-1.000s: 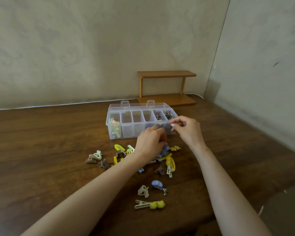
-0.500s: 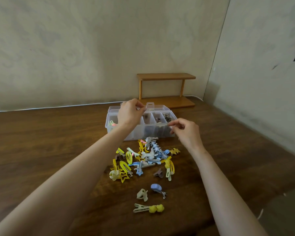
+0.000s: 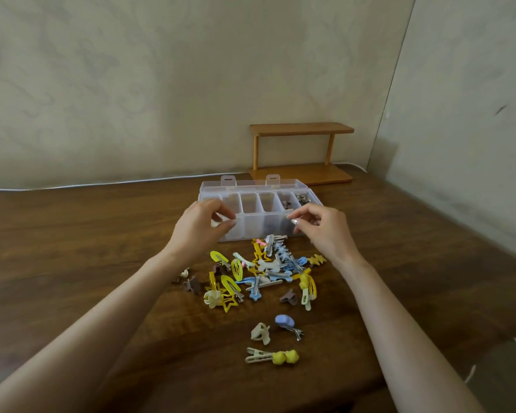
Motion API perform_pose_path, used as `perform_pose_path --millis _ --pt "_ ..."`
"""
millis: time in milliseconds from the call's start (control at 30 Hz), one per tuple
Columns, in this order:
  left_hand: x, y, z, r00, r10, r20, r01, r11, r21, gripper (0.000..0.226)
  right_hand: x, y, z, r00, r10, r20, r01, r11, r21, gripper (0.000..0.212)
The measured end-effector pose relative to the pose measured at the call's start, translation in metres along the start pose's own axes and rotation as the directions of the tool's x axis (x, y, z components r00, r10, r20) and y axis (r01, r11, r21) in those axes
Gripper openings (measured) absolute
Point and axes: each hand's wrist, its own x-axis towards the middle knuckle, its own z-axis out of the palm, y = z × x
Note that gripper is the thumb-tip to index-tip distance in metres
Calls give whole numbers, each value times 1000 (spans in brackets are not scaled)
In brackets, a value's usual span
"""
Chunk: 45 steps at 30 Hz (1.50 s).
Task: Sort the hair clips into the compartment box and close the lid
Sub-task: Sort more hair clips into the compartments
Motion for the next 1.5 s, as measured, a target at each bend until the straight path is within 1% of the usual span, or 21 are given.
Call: perform_pose_path --millis 167,267,333,400,467,533,600,733,867,1000,1100,1200,1267,1333,1433,1500 --pt "-22 -11 -7 998 -33 56 31 999 36 7 -4 -4 10 994 -57 89 62 997 -50 14" --pt "-26 -11 -13 978 -89 188 74 993 88 14 -4 -4 11 992 -59 114 67 996 -62 15" --pt "-26 -12 -15 946 -143 292 94 980 174 22 -4 -4 12 991 -63 115 70 996 -60 15" --pt "-26 -13 -14 913 -165 373 51 954 297 25 -5 -5 12 991 -65 118 73 995 -63 14" --pt "-27 -13 -10 895 -166 413 24 945 326 19 -5 -5 12 991 -64 121 72 995 -64 14" --pt "-28 -13 -7 907 -154 393 29 952 306 17 -5 -5 12 991 -62 119 70 996 -63 14" --pt "-27 -11 -8 936 -136 325 47 962 268 17 -5 -5 12 991 -61 120 69 996 -64 14" --pt "-28 -6 -9 977 -102 189 78 988 131 12 -5 -6 12 991 -58 124 66 996 -65 14" --pt "-24 1 -3 990 -41 133 38 999 22 12 -5 -6 13 990 -60 124 69 995 -68 14" --pt "2 12 11 998 27 58 -24 999 -38 15 -4 -5 13 990 -59 126 68 995 -72 14" --pt "33 20 27 999 45 5 -45 999 -31 18 -3 -3 13 991 -49 125 58 996 -72 12" --pt "61 24 43 998 33 -61 -31 999 42 22 -2 -1 14 992 -38 118 47 996 -71 12" --pt "74 25 51 999 8 -50 -3 994 106 23 -2 0 15 993 -33 117 42 996 -76 11" --pt "80 23 56 1000 -3 -27 7 991 132 25 -2 1 15 993 -27 117 35 997 -73 12" --pt "76 19 51 997 -10 -72 16 996 86 22 -3 1 16 993 -35 116 42 997 -66 14" --pt "66 17 40 994 15 -104 -9 998 56 19 -3 -1 16 991 -41 125 48 997 -57 14"
